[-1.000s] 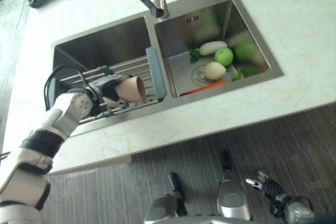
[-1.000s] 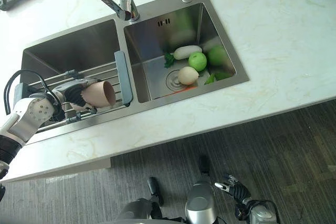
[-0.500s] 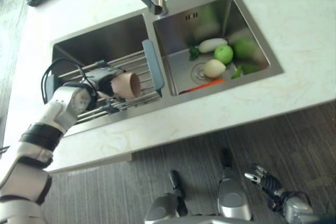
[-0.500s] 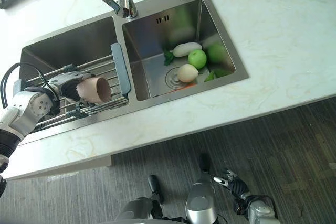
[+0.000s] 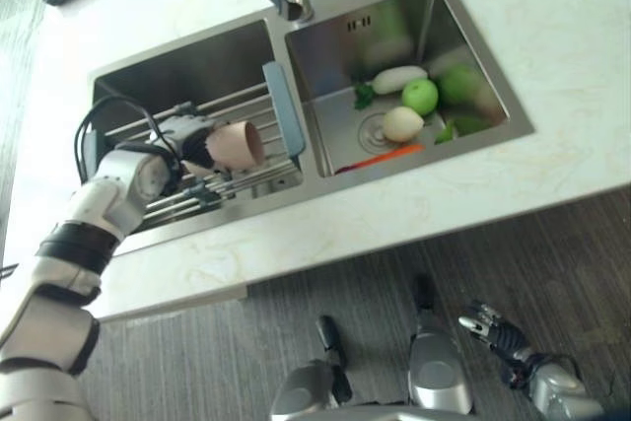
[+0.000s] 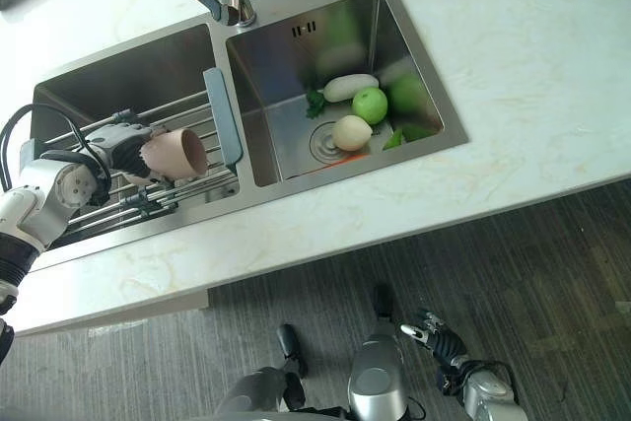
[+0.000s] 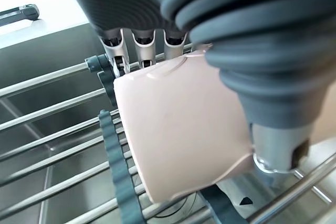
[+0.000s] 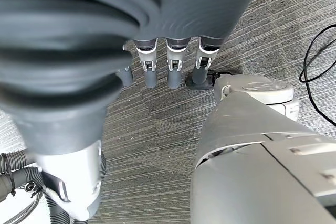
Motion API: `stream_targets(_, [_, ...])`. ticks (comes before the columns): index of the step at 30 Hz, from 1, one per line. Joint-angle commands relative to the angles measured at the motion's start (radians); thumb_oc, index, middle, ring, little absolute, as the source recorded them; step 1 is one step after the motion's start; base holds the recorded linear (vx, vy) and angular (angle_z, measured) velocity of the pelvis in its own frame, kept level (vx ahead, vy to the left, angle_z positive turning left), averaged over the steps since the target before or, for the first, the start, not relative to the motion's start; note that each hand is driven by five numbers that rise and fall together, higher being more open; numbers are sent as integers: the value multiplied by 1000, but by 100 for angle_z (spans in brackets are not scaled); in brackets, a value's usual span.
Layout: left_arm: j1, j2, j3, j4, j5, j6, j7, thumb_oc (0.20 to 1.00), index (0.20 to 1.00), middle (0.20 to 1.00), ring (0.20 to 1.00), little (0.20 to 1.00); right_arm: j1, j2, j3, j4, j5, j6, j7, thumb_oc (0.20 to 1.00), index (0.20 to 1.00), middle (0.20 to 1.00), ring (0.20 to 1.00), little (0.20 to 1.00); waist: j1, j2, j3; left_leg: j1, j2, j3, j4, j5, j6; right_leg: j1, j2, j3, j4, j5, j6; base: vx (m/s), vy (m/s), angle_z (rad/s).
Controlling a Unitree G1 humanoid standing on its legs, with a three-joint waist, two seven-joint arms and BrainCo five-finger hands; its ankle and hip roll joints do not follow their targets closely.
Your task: Place the dishes in the dishwasher.
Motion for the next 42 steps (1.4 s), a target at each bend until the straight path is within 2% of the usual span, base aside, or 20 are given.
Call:
stream_targets(1, [63, 12, -41, 91, 75, 60, 51, 200, 200, 200, 200, 200, 1, 19, 31, -41, 48, -14, -7, 1000, 1000, 1000, 1000, 1000, -15, -43, -23, -80, 24, 44, 78, -13, -15, -34, -49, 26, 99, -103, 96, -8, -13, 6])
stream_targets(5, [80, 17, 7, 37, -71, 84, 212, 200, 200, 200, 200, 200, 15, 34, 35, -40, 53, -22, -20, 1000, 1000, 1000, 1000, 1000, -6, -43, -30, -73, 20, 41, 71, -13, -13, -27, -51, 23, 98, -106, 95, -4, -9, 5])
stream_targets(6, [98, 19, 48, 12, -143, 86, 309, 200, 200, 200, 200, 200, 26, 44, 35, -38, 53, -31, -22, 1000, 1000, 1000, 1000, 1000, -1, -44, -34, -70, 20, 39, 70, -13, -13, -23, -52, 20, 98, -107, 95, 8, -23, 5])
stream_targets(8, [128, 11, 106, -18, -217, 41, 455, 200, 200, 200, 200, 200, 37, 61, 38, -33, 51, -43, -26, 1000, 1000, 1000, 1000, 1000, 6, -48, -40, -67, 19, 36, 67, -13, -13, -17, -53, 17, 97, -108, 93, 0, -42, 4])
stream_targets(9, [180, -5, 186, -59, -256, -31, 618, 200, 200, 200, 200, 200, 49, 82, 44, -23, 61, -60, -35, 1000, 1000, 1000, 1000, 1000, 20, -53, -49, -62, 20, 32, 64, -14, -14, -9, -54, 10, 95, -111, 91, -5, -59, 3])
stream_targets(11, [224, -23, 242, -92, -250, -82, 728, 200, 200, 200, 200, 200, 54, 98, 50, -14, 63, -71, -42, 1000, 1000, 1000, 1000, 1000, 27, -56, -57, -55, 21, 30, 61, -15, -14, 1, -55, 3, 92, -113, 89, 10, -48, 4])
stream_targets(14, [302, -65, 352, -181, -177, -158, 957, 200, 200, 200, 200, 200, 66, 128, 55, 8, 69, -89, -48, 1000, 1000, 1000, 1000, 1000, 44, -62, -80, -36, 24, 25, 53, -17, -15, 25, -53, -11, 89, -121, 85, 31, -41, 6])
stream_targets(16, [326, -78, 384, -213, -151, -166, 1014, 200, 200, 200, 200, 200, 72, 135, 54, 11, 71, -89, -48, 1000, 1000, 1000, 1000, 1000, 48, -64, -90, -28, 26, 24, 51, -18, -16, 34, -53, -15, 88, -125, 83, 47, -29, 4])
stream_targets(17, [364, -96, 426, -256, -96, -178, 1106, 200, 200, 200, 200, 200, 83, 145, 52, 9, 72, -84, -50, 1000, 1000, 1000, 1000, 1000, 53, -66, -106, -15, 27, 22, 50, -21, -16, 50, -51, -21, 88, -131, 81, 64, -22, 5])
stream_targets(19, [403, -122, 462, -303, -34, -185, 1184, 200, 200, 200, 200, 200, 96, 159, 49, 13, 68, -82, -50, 1000, 1000, 1000, 1000, 1000, 58, -67, -127, 4, 28, 20, 48, -25, -16, 72, -49, -29, 87, -140, 77, 95, -12, 3])
stream_targets(26, [480, -158, 534, -416, 28, -202, 1287, 200, 200, 200, 200, 200, 124, 192, 36, 31, 51, -73, -51, 1000, 1000, 1000, 1000, 1000, 71, -68, -185, 61, 30, 21, 34, -36, -15, 139, -44, -51, 83, -166, 71, 77, -1, 7])
stream_targets(28, [497, -185, 558, -449, -1, -228, 1319, 200, 200, 200, 200, 200, 127, 204, 32, 41, 38, -74, -46, 1000, 1000, 1000, 1000, 1000, 80, -69, -201, 79, 29, 14, 31, -42, -13, 161, -40, -58, 85, -178, 67, 41, -4, 1])
stream_targets(31, [528, -228, 578, -487, -31, -262, 1299, 200, 200, 200, 200, 200, 125, 216, 30, 47, 30, -69, -48, 1000, 1000, 1000, 1000, 1000, 92, -72, -215, 95, 28, 2, 29, -48, -12, 182, -34, -65, 88, -191, 62, 12, -21, 1])
stream_targets(32, [553, -270, 592, -525, -48, -295, 1296, 200, 200, 200, 200, 200, 119, 229, 32, 56, 24, -68, -51, 1000, 1000, 1000, 1000, 1000, 108, -79, -227, 107, 29, -11, 28, -53, -10, 202, -27, -72, 88, -202, 55, 36, -79, 8])
stream_targets(35, [611, -323, 645, -585, -123, -351, 1220, 200, 200, 200, 200, 200, 94, 240, 22, 82, 26, -64, -63, 1000, 1000, 1000, 1000, 1000, 136, -85, -243, 126, 35, -32, 30, -59, -13, 230, -13, -81, 87, -219, 43, 35, -83, 31])
stream_targets(36, [641, -336, 673, -603, -179, -364, 1176, 200, 200, 200, 200, 200, 82, 239, 14, 91, 30, -57, -60, 1000, 1000, 1000, 1000, 1000, 149, -87, -246, 131, 35, -44, 33, -63, -14, 239, -8, -85, 87, -224, 38, 19, -91, 21])
stream_targets(37, [673, -353, 696, -609, -281, -395, 1078, 200, 200, 200, 200, 200, 68, 236, 4, 111, 25, -57, -46, 1000, 1000, 1000, 1000, 1000, 167, -89, -249, 134, 31, -63, 42, -71, -14, 247, -4, -85, 88, -229, 33, 9, -87, 26])
stream_targets(39, [700, -363, 709, -608, -376, -401, 1000, 200, 200, 200, 200, 200, 55, 231, 1, 127, 18, -56, -32, 1000, 1000, 1000, 1000, 1000, 183, -91, -249, 132, 27, -83, 63, -84, -12, 251, 0, -83, 92, -234, 28, -23, -123, 17])
stream_targets(40, [723, -376, 714, -589, -429, -381, 986, 200, 200, 200, 200, 200, 37, 225, 0, 155, -2, -57, -9, 1000, 1000, 1000, 1000, 1000, 202, -94, -248, 123, 22, -106, 104, -102, -9, 253, 8, -76, 100, -245, 16, -51, -164, 9])
stream_targets(42, [732, -380, 719, -578, -455, -376, 974, 200, 200, 200, 200, 200, 28, 221, 2, 165, -11, -55, 1, 1000, 1000, 1000, 1000, 1000, 212, -95, -246, 115, 20, -119, 124, -109, -9, 254, 14, -75, 104, -251, 8, -68, -170, 12])
